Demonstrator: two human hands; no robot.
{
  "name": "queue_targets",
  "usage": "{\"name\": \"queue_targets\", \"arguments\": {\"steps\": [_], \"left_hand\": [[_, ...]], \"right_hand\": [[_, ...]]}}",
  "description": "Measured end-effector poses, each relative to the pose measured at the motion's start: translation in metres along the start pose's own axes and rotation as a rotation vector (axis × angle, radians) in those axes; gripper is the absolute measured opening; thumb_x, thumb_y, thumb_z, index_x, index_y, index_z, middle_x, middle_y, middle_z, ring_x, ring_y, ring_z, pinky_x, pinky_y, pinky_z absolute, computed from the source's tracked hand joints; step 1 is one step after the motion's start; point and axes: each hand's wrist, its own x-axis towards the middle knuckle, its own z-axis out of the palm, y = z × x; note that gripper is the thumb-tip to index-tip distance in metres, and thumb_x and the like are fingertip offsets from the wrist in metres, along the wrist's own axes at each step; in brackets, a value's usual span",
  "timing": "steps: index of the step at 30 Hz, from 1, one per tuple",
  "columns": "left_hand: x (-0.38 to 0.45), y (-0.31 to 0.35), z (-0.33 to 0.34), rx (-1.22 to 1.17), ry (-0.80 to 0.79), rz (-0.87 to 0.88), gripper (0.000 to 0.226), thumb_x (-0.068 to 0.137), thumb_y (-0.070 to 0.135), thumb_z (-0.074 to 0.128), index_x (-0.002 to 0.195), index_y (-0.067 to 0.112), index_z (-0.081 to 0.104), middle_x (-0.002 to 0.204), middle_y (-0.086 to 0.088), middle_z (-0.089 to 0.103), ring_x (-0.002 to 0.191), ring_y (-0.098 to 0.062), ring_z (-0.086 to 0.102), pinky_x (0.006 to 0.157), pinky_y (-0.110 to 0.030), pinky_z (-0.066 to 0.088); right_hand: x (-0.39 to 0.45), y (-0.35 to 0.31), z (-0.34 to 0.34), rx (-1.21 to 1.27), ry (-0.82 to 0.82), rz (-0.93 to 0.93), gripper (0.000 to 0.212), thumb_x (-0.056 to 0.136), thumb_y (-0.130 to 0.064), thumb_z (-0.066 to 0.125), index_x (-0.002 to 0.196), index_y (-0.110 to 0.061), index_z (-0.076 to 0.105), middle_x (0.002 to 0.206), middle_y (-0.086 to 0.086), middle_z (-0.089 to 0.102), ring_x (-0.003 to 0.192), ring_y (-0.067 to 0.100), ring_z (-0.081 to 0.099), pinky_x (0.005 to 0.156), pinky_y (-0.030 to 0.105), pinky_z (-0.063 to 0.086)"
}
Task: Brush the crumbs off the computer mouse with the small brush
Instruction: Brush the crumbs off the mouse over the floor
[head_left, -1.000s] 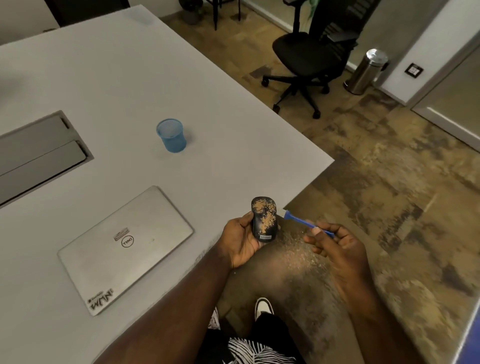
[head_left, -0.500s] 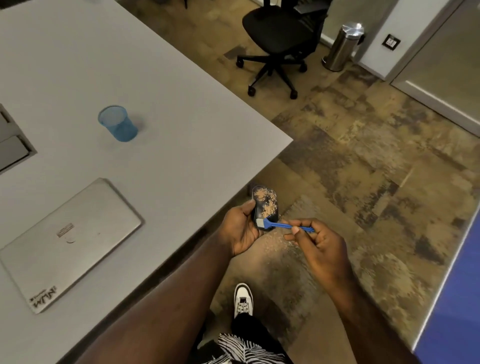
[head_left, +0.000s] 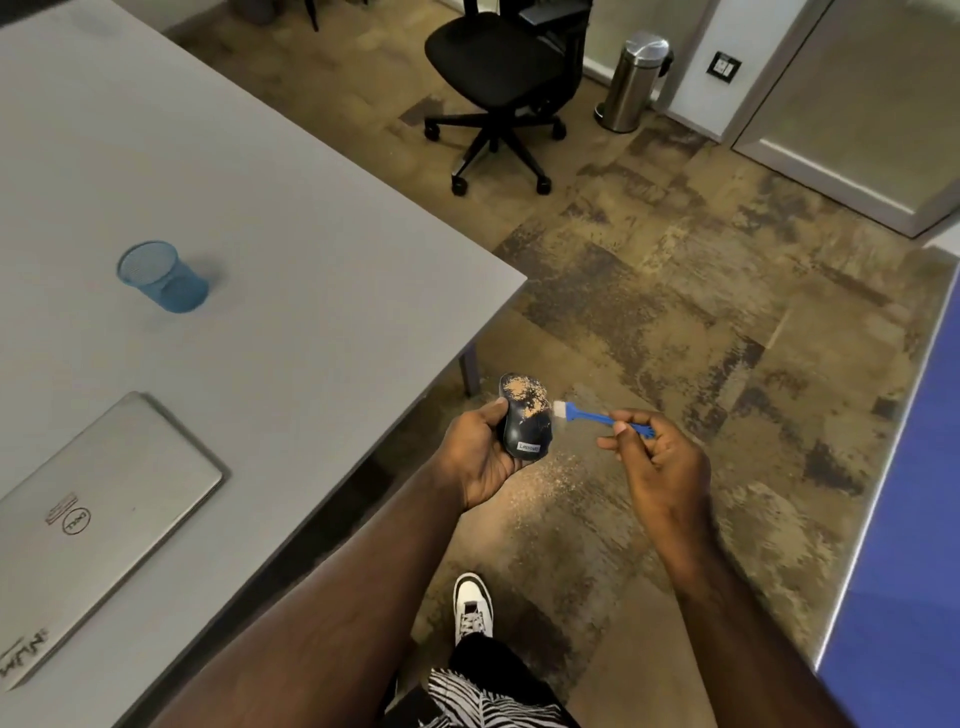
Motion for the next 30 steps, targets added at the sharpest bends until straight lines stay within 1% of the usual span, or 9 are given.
{"name": "queue_targets", "arguments": {"steps": [4, 7, 11, 14, 17, 20, 24, 27, 30], "left_hand": [[0.004, -0.004, 0.006, 0.006, 0.002, -0.019, 0.045, 0.103, 0.024, 0.029, 0.14, 0.001, 0.04, 0.117, -0.019, 0.06, 0.097, -0.03, 0.061, 0.093, -0.044, 0.047], [0.008, -0.003, 0.007, 0.005, 0.008, -0.018, 0.044, 0.103, 0.024, 0.028, 0.137, 0.001, 0.042, 0.114, -0.019, 0.062, 0.096, -0.03, 0.061, 0.096, -0.045, 0.045], [0.01, -0.003, 0.01, 0.023, 0.02, -0.003, 0.042, 0.103, 0.025, 0.029, 0.131, 0.001, 0.049, 0.108, -0.016, 0.066, 0.092, -0.026, 0.065, 0.094, -0.044, 0.047], [0.01, -0.002, 0.011, 0.017, 0.011, -0.015, 0.041, 0.103, 0.025, 0.029, 0.132, 0.002, 0.047, 0.125, -0.019, 0.06, 0.102, -0.029, 0.062, 0.1, -0.046, 0.044], [0.009, 0.0, 0.009, -0.001, 0.005, -0.029, 0.041, 0.103, 0.024, 0.029, 0.133, 0.002, 0.045, 0.132, -0.023, 0.054, 0.114, -0.036, 0.054, 0.103, -0.048, 0.042], [0.009, 0.0, 0.008, -0.008, -0.002, -0.021, 0.041, 0.103, 0.024, 0.028, 0.131, 0.0, 0.047, 0.125, -0.021, 0.058, 0.109, -0.033, 0.057, 0.109, -0.049, 0.038], [0.006, 0.0, 0.007, -0.018, -0.013, -0.018, 0.038, 0.103, 0.024, 0.028, 0.121, 0.001, 0.053, 0.126, -0.02, 0.057, 0.106, -0.031, 0.058, 0.109, -0.049, 0.038], [0.003, 0.001, 0.007, -0.017, -0.02, -0.021, 0.038, 0.103, 0.024, 0.027, 0.115, 0.001, 0.055, 0.12, -0.02, 0.06, 0.102, -0.03, 0.059, 0.102, -0.046, 0.041], [0.003, -0.001, 0.007, -0.003, -0.011, -0.014, 0.039, 0.103, 0.024, 0.027, 0.113, 0.001, 0.057, 0.113, -0.018, 0.063, 0.099, -0.027, 0.061, 0.099, -0.044, 0.043]], "right_hand": [[0.016, 0.01, -0.016, 0.002, 0.088, 0.048, 0.019, 0.095, -0.025, 0.059, 0.096, -0.042, 0.067, 0.08, -0.009, 0.078, 0.05, 0.009, 0.066, 0.048, 0.024, 0.05], [0.016, 0.006, -0.024, 0.164, 0.046, 0.018, 0.013, 0.089, -0.034, 0.062, 0.098, -0.036, 0.07, 0.082, -0.007, 0.078, 0.071, 0.049, 0.068, 0.061, 0.045, 0.052], [0.005, 0.0, -0.015, 0.177, -0.12, 0.001, 0.015, 0.084, -0.04, 0.062, 0.096, -0.039, 0.071, 0.08, -0.007, 0.078, 0.074, 0.045, 0.071, 0.063, 0.05, 0.053], [0.008, 0.007, -0.012, 0.109, -0.03, 0.083, 0.014, 0.09, -0.027, 0.063, 0.092, -0.039, 0.07, 0.077, -0.011, 0.077, 0.076, 0.05, 0.069, 0.067, 0.059, 0.056], [0.013, 0.013, -0.02, 0.103, 0.072, 0.095, 0.016, 0.092, -0.023, 0.063, 0.09, -0.039, 0.069, 0.077, -0.013, 0.077, 0.074, 0.048, 0.07, 0.066, 0.052, 0.057], [0.009, 0.008, -0.018, 0.172, -0.012, 0.067, 0.013, 0.083, -0.038, 0.064, 0.094, -0.038, 0.071, 0.078, -0.007, 0.078, 0.07, 0.056, 0.064, 0.059, 0.047, 0.05], [0.013, 0.011, -0.017, 0.043, 0.009, 0.093, 0.013, 0.09, -0.025, 0.064, 0.101, -0.028, 0.071, 0.075, -0.014, 0.077, 0.061, 0.032, 0.072, 0.053, 0.043, 0.056], [0.015, 0.003, -0.019, 0.138, 0.041, 0.068, 0.011, 0.085, -0.033, 0.064, 0.094, -0.036, 0.071, 0.075, -0.011, 0.077, 0.069, 0.042, 0.072, 0.063, 0.045, 0.057], [0.009, -0.011, -0.008, 0.177, -0.106, 0.037, 0.016, 0.08, -0.04, 0.063, 0.093, -0.041, 0.071, 0.073, -0.006, 0.077, 0.069, 0.048, 0.069, 0.062, 0.048, 0.057]]}}
